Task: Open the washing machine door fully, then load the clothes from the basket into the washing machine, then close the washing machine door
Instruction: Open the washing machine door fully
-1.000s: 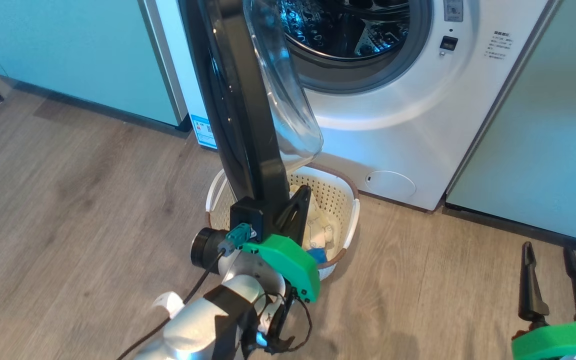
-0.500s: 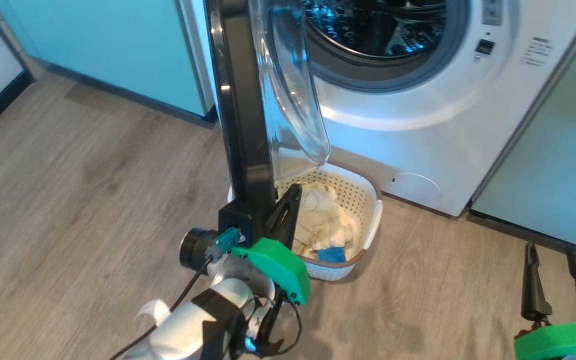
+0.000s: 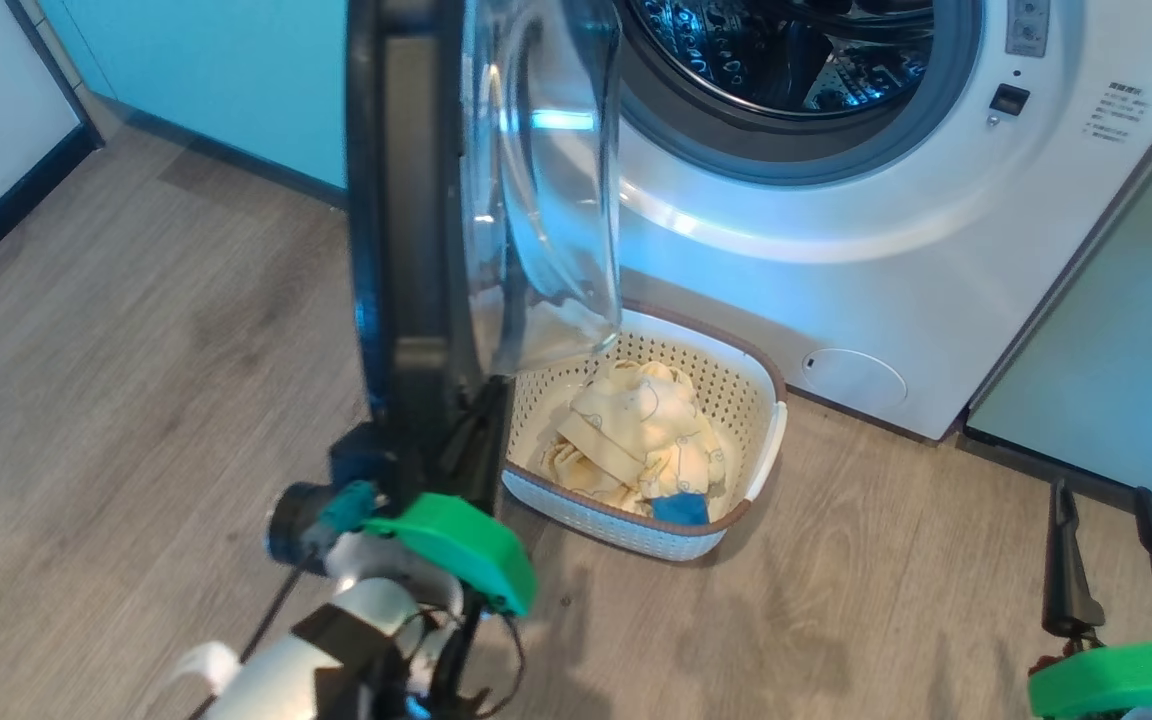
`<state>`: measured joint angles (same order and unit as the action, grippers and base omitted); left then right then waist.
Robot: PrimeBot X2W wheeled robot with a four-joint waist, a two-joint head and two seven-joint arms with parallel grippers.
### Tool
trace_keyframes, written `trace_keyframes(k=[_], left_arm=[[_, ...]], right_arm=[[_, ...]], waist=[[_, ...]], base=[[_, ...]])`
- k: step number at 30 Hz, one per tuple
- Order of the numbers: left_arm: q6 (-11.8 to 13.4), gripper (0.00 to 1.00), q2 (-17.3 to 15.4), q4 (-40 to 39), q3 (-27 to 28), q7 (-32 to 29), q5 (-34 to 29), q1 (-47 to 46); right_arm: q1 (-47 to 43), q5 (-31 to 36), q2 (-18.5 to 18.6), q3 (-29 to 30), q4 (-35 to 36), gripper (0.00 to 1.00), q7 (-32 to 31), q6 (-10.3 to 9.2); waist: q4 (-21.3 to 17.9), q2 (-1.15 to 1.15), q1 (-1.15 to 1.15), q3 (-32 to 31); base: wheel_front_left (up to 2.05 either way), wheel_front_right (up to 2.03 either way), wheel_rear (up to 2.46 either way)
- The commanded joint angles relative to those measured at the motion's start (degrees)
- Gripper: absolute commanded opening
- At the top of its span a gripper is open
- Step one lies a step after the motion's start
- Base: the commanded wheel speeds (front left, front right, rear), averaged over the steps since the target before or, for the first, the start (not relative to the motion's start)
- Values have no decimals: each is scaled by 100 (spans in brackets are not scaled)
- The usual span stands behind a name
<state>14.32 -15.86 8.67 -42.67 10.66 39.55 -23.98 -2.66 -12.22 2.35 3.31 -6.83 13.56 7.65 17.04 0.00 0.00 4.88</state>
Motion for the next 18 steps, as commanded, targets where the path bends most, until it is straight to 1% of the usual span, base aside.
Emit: trace_keyframes(k=[1,10,14,16,18], left_arm=[[986,0,-276,-209,369,89,27,-111],[1332,0,-708,-318,944,196,176,188],[1415,0,-822,-252,1137,229,230,251],[1481,0,-909,-152,1352,266,307,303],[1474,0,-935,-61,1512,284,421,337]], right_arm=[[244,43,53,-113,216,100,-12,-16],[210,48,53,-43,253,100,-42,-16],[215,41,53,-43,266,100,-52,-16],[217,44,53,-46,277,100,-66,-16],[214,48,53,-34,290,100,-76,-16]], waist=[[-7,0,0,-3],[-20,0,0,7],[-27,0,0,31],[-41,0,0,43],[-48,0,0,50]], base=[[0,0,0],[0,0,0],[0,0,0],[0,0,0],[0,0,0]])
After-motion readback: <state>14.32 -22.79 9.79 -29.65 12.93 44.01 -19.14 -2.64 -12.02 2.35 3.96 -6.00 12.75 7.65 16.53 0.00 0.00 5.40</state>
